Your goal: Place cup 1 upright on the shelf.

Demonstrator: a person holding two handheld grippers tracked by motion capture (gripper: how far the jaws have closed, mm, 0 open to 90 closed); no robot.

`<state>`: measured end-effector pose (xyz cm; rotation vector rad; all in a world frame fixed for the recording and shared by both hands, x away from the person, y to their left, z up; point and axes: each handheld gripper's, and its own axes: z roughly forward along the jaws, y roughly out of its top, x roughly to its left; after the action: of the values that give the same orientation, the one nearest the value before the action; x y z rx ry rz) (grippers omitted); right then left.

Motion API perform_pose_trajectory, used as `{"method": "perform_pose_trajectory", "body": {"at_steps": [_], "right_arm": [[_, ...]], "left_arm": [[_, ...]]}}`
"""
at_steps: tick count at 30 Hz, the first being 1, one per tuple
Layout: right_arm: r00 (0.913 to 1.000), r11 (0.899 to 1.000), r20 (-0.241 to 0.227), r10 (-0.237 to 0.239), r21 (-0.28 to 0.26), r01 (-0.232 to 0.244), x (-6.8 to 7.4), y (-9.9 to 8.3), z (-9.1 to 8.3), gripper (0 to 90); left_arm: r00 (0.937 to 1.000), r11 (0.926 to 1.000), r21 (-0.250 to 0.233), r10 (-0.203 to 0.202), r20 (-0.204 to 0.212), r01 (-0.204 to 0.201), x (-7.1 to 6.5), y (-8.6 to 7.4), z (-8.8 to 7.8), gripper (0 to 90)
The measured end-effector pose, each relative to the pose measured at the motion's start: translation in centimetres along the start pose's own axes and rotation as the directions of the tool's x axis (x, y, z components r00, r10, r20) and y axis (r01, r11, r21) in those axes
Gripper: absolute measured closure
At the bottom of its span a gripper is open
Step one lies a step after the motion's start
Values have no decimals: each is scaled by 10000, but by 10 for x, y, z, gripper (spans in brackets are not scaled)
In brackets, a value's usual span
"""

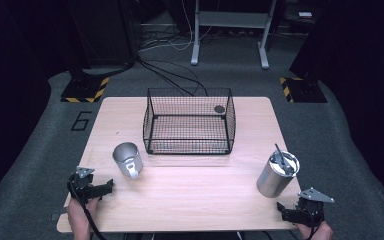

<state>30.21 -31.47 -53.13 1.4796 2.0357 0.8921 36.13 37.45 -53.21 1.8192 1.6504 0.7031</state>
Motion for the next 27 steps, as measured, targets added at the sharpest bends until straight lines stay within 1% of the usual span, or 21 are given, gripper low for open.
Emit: {"method": "perform_pose_trajectory", "body": {"at_steps": [1,2,3,4,5,6,8,10,12,15,17,18,23,27], "right_arm": [[9999,9998,-57,-124,122,124,-1,0,-1,0],[10000,9998,-91,26,180,-25,0,1,-2,0],[9999,9999,-142,24,148,-22,0,2,-4,0],[9997,9999,-185,134,106,-132,1,3,-6,0],[9992,9998,-331,221,37,-220,2,5,-10,0],[9992,9998,-331,221,37,-220,2,5,-10,0],[9986,9997,-486,227,-35,-229,4,8,-14,10],[9984,9999,-551,87,-127,-94,5,12,-18,25],[9986,9998,-520,66,-202,-77,8,17,-22,23],[9979,9996,-651,-17,-273,-1,11,26,-31,11],[9980,9995,-627,21,-325,-42,12,27,-32,8],[9981,9996,-619,-66,-280,49,13,30,-34,5],[9964,9990,-821,-217,-411,184,18,40,-39,0],[9957,9983,-901,-222,-551,173,21,46,-43,0]], "left_arm": [[10000,10000,-1,-17,-19,17,0,0,0,2],[10000,10000,-3,-31,-30,31,0,0,0,2],[10000,10000,-3,-31,-36,31,0,0,0,2],[10000,10000,3,-34,-42,34,0,0,0,2],[10000,10000,2,-40,-44,40,-1,0,0,3],[10000,10000,2,-40,-44,40,-1,0,0,3],[10000,10000,4,-38,-46,38,-1,0,0,3],[10000,10000,6,-40,-53,40,-1,0,0,3],[10000,10000,4,-49,-58,49,-1,0,0,3],[10000,10000,4,-53,-59,53,-1,0,0,3],[10000,10000,4,-50,-61,50,-1,0,0,3],[9999,10000,-39,-59,-86,58,-1,0,0,3],[9999,10000,-11,-88,-82,88,-1,0,0,4],[9999,10000,-15,-92,-84,92,-1,0,0,3]]}}
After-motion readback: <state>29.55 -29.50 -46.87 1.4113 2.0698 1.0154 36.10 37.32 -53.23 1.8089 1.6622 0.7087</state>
